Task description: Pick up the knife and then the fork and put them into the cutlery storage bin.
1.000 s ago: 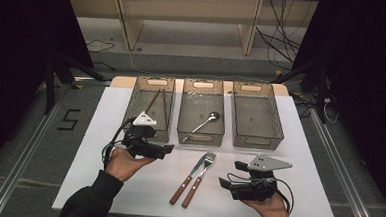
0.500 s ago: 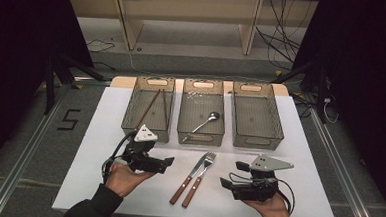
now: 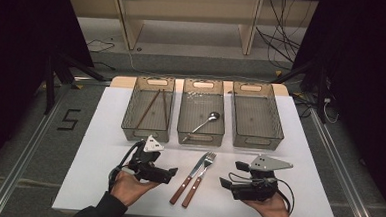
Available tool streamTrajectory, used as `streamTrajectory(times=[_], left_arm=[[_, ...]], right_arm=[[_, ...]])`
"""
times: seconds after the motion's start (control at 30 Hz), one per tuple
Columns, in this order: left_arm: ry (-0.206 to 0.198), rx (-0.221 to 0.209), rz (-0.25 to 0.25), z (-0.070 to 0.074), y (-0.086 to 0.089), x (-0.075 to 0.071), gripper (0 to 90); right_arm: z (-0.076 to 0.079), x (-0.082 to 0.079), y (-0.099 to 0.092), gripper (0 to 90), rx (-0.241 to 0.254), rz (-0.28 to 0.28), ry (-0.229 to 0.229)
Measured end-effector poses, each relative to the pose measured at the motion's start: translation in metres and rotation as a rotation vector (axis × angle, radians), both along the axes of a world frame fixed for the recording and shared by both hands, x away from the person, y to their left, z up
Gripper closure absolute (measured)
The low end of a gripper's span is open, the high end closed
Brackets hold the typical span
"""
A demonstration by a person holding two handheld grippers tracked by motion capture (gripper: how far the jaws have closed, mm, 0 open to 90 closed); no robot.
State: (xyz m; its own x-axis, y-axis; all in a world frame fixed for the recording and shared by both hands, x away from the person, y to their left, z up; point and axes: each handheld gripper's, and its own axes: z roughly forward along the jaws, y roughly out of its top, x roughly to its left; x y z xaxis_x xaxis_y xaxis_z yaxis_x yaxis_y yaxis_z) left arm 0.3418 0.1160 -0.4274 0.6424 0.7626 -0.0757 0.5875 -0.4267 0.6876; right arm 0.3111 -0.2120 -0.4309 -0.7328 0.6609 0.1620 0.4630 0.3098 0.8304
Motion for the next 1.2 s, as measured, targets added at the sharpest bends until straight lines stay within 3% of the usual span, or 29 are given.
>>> streamTrajectory(times=[0.43,0.67,0.77,0.87,0.93,1.2], left_arm=[[0.042,0.026,-0.024,-0.016,-0.016,-0.012,15.9],[0.060,0.047,-0.061,-0.025,-0.027,-0.020,27.9],[0.109,0.045,-0.079,-0.031,-0.031,-0.019,31.8],[0.131,0.051,-0.082,-0.032,-0.030,-0.016,35.4],[0.159,0.035,-0.077,-0.034,-0.029,-0.014,37.8],[0.165,0.076,-0.109,-0.041,-0.040,-0.018,45.9]], right_arm=[[-0.001,0.000,0.000,21.2,-0.012,0.002,-0.003],[0.000,-0.002,0.000,21.2,-0.014,-0.007,-0.006],[0.000,-0.003,0.000,21.2,-0.016,-0.007,-0.006],[0.000,-0.003,-0.001,21.2,-0.015,-0.008,-0.004],[0.000,-0.003,0.000,21.2,-0.016,-0.008,-0.002],[-0.001,-0.002,0.001,21.3,-0.021,-0.003,0.000]])
